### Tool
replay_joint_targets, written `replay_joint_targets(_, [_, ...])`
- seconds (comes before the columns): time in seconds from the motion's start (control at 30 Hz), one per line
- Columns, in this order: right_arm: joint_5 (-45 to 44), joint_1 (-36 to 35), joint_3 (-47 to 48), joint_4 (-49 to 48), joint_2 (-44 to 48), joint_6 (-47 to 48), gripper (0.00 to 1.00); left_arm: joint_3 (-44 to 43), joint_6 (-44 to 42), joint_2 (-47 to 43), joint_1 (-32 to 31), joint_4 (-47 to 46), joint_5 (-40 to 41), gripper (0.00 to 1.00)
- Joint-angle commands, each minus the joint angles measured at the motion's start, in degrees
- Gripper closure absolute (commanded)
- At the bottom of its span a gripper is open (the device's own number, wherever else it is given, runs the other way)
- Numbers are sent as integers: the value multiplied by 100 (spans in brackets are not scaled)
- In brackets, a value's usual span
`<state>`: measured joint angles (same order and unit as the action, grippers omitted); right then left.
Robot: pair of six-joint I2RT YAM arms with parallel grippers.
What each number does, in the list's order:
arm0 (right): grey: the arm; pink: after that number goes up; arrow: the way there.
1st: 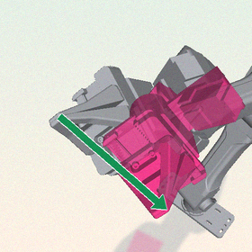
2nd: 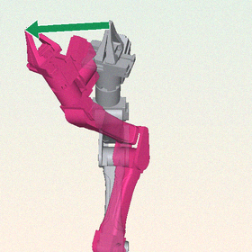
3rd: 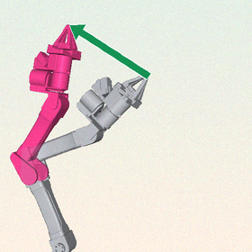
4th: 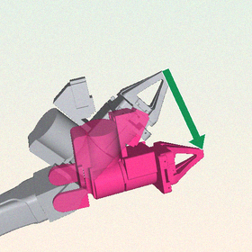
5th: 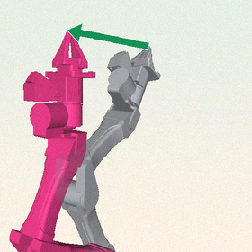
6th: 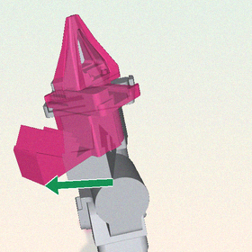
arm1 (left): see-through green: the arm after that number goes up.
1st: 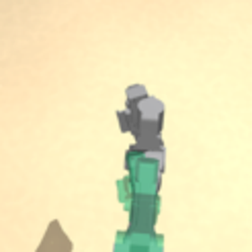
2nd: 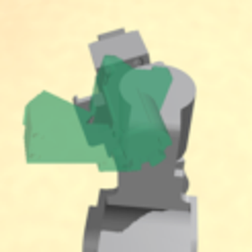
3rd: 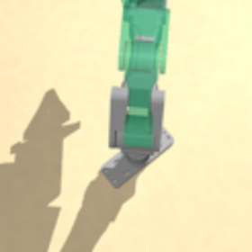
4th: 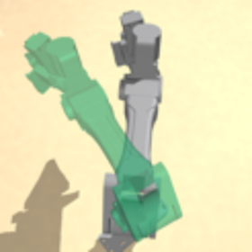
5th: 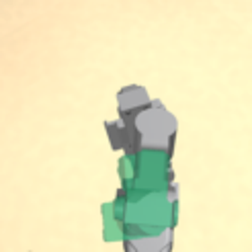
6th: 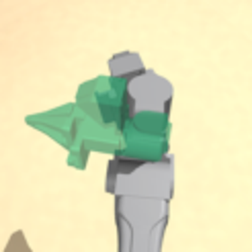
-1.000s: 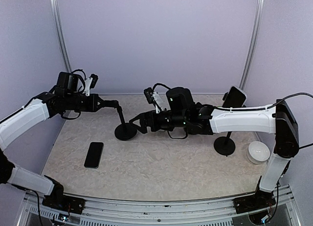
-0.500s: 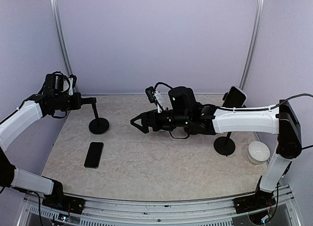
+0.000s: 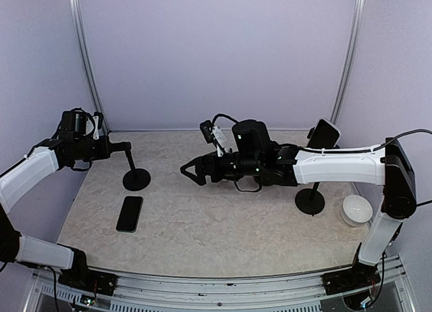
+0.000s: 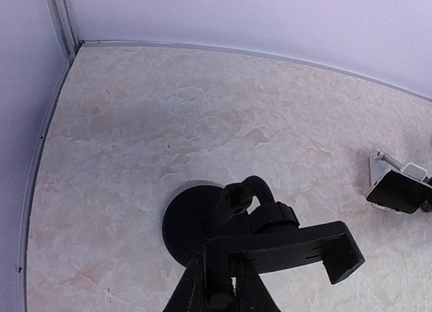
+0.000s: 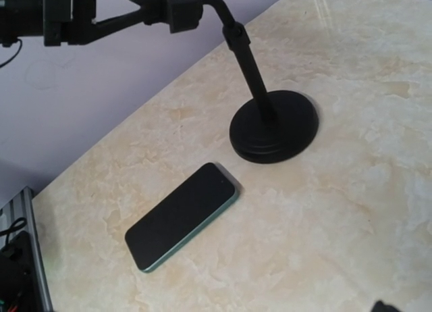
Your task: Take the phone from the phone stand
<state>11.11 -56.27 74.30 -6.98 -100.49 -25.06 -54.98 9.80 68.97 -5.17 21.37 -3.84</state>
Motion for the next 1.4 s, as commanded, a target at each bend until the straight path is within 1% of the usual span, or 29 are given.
replay_joint_targets(0.0, [-24,-15,165,27,65,105,1,-84,71,-154,34,-26,-154,72])
replay_joint_targets(0.07, [-11,-8,188,39,56,123,0,-174,70,-170,29,119,-172,53])
replay_joint_targets(0.17, [10,-15,233,79,47,165,0,-271,168,-242,29,211,-100,34])
replay_joint_targets(0.3, [-1,-15,402,274,19,309,0,-493,295,-306,29,315,-125,19])
replay_joint_targets(0.47, [-88,40,832,893,-72,735,0,-816,334,-389,31,507,-145,2])
replay_joint_targets(0.77, [-143,517,2398,2898,-816,1312,1,-1301,379,-458,-67,655,-182,1])
replay_joint_targets(0.97, [-465,824,3293,3868,-1419,1686,2,-1518,235,-444,-176,698,-284,1])
replay_joint_targets(1.07, [-514,1026,3564,4126,-1675,1723,3,-1650,118,-392,-303,775,-242,1])
replay_joint_targets(1.37, [-362,1496,4168,4380,-2454,1838,6,-1679,75,-405,-534,860,7,1])
